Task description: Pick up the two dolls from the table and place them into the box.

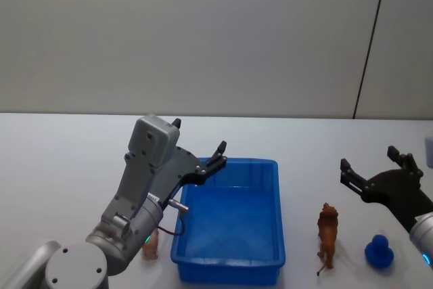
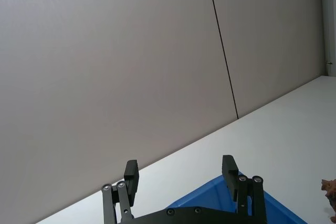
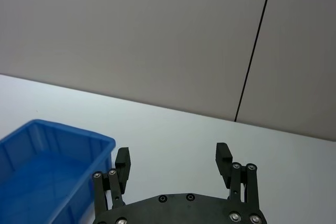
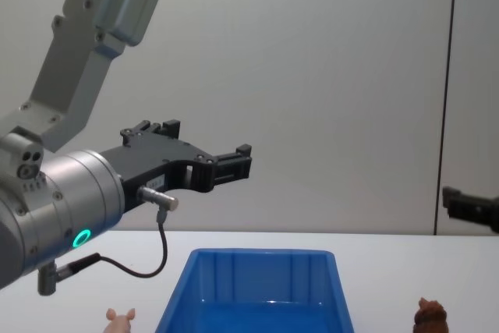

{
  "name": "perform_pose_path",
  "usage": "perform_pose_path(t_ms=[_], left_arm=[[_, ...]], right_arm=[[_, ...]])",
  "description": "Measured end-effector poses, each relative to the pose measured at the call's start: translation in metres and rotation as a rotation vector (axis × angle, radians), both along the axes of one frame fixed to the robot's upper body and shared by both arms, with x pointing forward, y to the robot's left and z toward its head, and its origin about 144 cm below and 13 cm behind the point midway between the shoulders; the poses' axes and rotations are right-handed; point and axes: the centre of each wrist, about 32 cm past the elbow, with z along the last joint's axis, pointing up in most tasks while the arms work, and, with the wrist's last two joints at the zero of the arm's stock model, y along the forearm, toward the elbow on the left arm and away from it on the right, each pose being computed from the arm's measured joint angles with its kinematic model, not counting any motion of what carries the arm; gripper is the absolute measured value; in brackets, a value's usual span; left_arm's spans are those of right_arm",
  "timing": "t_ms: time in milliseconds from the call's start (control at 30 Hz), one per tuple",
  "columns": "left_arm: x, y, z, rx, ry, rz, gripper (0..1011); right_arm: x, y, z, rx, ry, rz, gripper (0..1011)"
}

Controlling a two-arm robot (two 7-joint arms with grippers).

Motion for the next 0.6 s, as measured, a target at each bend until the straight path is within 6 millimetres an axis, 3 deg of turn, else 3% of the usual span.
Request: perform_pose_path(t_ms=[600], left_arm=[[0.0, 0.0, 0.0, 0.0, 0.0, 0.0, 1001]], right_arm=[[-0.001, -0.006, -0.02, -0.092, 0.139, -0.034, 1001]])
